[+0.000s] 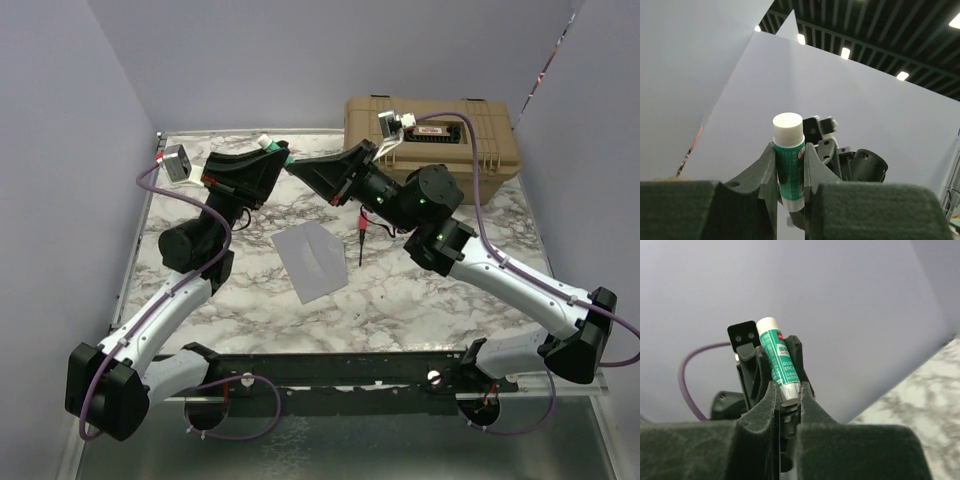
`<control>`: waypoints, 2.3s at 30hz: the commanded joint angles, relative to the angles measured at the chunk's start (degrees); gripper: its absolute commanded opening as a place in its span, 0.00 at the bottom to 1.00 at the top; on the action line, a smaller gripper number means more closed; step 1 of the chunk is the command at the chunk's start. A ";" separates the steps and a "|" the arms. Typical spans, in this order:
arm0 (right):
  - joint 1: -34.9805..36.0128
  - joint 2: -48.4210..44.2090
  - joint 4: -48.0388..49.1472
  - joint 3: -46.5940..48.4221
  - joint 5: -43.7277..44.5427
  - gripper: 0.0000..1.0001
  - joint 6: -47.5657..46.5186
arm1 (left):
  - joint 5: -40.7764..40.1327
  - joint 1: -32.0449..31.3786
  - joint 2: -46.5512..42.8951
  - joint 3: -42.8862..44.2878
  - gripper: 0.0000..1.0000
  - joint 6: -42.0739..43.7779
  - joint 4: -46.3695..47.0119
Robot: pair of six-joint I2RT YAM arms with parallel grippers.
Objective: Place the letter into the envelope and seal it
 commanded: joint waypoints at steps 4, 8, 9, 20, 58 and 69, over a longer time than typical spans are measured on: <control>-3.66 -3.44 5.30 0.08 14.34 0.00 43.03 | 9.68 -0.01 2.78 3.55 0.00 11.44 14.41; -3.67 -3.73 11.05 -1.28 12.93 0.12 33.56 | 9.05 -0.02 3.80 4.80 0.00 7.68 15.18; -3.67 -3.99 12.63 -1.85 11.98 0.23 28.08 | 8.68 -0.01 3.79 4.87 0.00 6.63 15.16; -3.02 -5.63 7.62 -4.79 -15.38 0.66 -41.13 | -3.72 -0.04 -0.32 2.71 0.00 -6.74 5.41; 7.14 7.12 14.81 1.33 3.50 0.20 -74.74 | -11.06 -0.11 -3.21 3.09 0.00 -20.04 -13.62; 5.82 6.77 6.53 8.41 9.08 0.00 -52.00 | -10.16 -0.11 -3.54 3.34 0.00 -16.41 -12.42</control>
